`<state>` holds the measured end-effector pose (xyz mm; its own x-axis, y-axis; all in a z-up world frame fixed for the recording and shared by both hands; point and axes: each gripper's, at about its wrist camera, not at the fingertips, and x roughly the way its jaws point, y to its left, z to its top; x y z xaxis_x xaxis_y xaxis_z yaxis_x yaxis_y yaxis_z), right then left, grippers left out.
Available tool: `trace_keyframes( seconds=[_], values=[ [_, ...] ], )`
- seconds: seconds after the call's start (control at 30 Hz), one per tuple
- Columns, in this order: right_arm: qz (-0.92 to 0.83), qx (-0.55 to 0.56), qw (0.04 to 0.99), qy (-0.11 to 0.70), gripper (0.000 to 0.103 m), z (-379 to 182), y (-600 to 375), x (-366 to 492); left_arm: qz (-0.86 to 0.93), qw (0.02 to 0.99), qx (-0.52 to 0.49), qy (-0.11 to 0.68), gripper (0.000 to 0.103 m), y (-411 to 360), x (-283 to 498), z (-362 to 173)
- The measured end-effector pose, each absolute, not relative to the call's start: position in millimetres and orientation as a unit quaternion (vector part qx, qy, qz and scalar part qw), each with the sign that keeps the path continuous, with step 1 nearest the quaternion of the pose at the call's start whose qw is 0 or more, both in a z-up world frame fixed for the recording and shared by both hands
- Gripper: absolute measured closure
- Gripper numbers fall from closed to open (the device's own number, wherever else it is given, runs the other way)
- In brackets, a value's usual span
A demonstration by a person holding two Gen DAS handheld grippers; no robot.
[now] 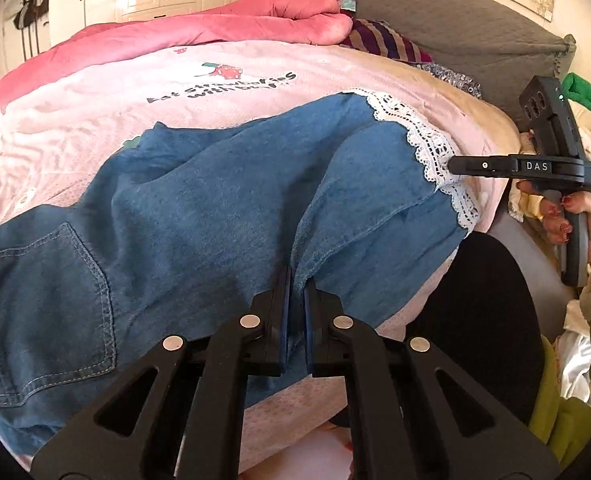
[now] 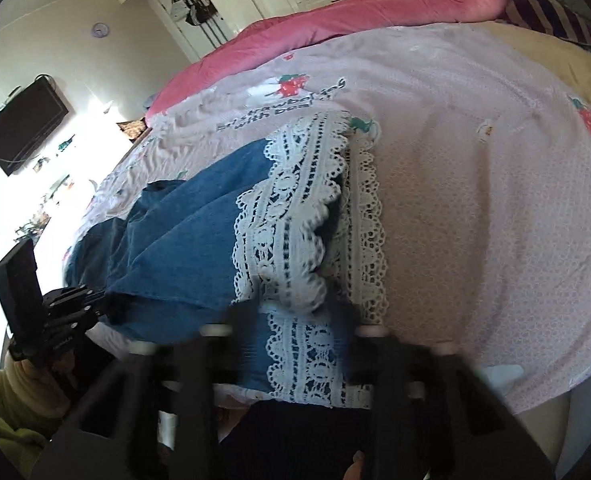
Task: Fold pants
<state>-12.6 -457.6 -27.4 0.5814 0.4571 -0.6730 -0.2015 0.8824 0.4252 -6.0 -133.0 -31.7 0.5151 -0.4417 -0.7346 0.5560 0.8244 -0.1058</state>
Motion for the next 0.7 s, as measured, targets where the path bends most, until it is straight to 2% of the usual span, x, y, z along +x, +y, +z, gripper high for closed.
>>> trace_keyframes(
  seconds=[0.27, 0.7],
  values=[
    [0.186, 0.146, 0.88, 0.412, 0.095, -21.2, -480.8, -32.5, -0.298, 0.864, 0.109, 0.39, 0.102, -142.6, -19.2, -29.6],
    [0.189, 0.148, 0.869, 0.433, 0.095, -48.1, -486.8, -54.5, -0.308, 0.855, 0.149, 0.391, 0.101, -147.9, -30.8, -43.5]
  ],
)
